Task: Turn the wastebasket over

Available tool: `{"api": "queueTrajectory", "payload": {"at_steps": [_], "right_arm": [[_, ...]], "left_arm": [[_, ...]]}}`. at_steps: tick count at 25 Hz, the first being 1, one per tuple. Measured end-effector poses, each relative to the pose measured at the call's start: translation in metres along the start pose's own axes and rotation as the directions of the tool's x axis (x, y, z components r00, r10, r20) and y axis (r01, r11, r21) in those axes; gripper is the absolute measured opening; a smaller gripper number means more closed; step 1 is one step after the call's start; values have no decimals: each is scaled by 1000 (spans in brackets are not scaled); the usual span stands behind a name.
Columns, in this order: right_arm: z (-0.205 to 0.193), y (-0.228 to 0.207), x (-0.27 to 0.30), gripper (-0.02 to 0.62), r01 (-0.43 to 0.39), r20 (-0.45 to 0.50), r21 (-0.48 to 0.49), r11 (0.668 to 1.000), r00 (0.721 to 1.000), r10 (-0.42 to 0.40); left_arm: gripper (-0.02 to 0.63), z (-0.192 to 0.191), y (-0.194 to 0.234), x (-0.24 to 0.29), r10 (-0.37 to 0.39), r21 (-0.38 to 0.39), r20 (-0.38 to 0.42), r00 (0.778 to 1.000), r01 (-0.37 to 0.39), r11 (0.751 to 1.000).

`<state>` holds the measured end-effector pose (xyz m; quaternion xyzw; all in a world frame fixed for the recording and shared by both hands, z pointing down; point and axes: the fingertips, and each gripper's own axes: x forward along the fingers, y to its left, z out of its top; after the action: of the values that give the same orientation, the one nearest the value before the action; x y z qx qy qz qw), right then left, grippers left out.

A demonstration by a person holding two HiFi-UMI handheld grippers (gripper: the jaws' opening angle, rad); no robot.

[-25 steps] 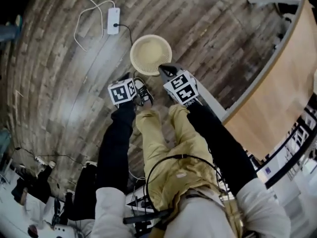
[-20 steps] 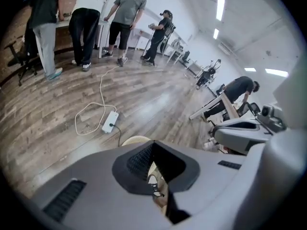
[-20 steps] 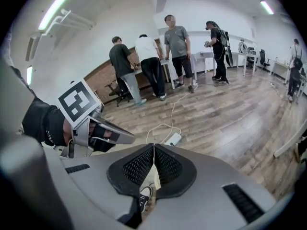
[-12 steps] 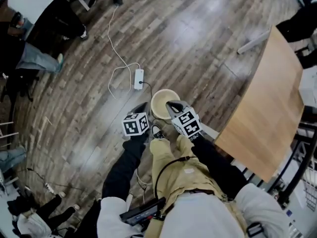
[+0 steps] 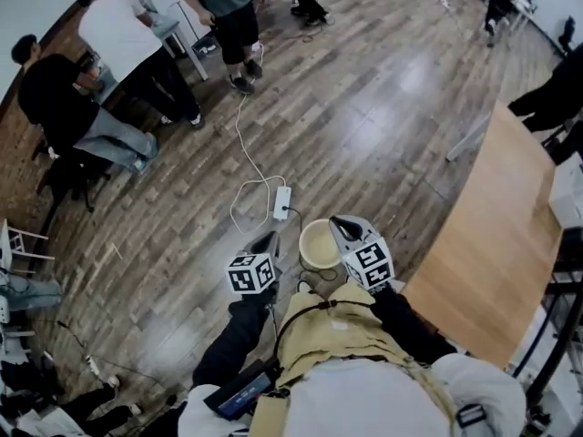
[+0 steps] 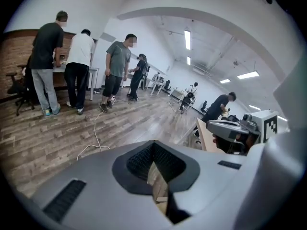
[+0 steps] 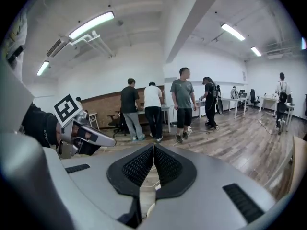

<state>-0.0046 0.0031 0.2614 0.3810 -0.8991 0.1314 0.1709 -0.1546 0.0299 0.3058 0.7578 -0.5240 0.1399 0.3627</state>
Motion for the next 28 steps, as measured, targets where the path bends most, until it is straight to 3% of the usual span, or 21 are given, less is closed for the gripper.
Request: {"api": "queueTrajectory", "payload": {"at_steps": [5, 13, 18, 21, 26, 28], "right_arm": [[59, 2, 0, 23, 2, 106, -38, 999, 994, 2], [134, 8, 5, 23, -6, 219, -79, 997, 975, 23], [181, 10, -7, 21, 13, 308, -135, 991, 951, 29], [215, 7, -21, 21, 56, 390, -161, 985, 921, 11], [258, 6, -43, 21, 98, 506, -174, 980, 863, 4], [263, 6, -45, 21, 104, 520, -176, 979, 854, 3]], "left_arm": [[2, 42, -3, -18, 29, -19, 108, 994, -28, 999], [2, 121, -39, -21, -3, 54, 280, 960, -13, 998], [2, 154, -67, -32, -42, 162, 360, 932, -18, 987], [2, 184, -82, -48, -52, 219, 440, 896, -51, 975], [2, 232, -100, -81, -75, 289, 589, 805, -123, 949], [2, 242, -103, -87, -79, 305, 612, 787, -142, 942]]}}
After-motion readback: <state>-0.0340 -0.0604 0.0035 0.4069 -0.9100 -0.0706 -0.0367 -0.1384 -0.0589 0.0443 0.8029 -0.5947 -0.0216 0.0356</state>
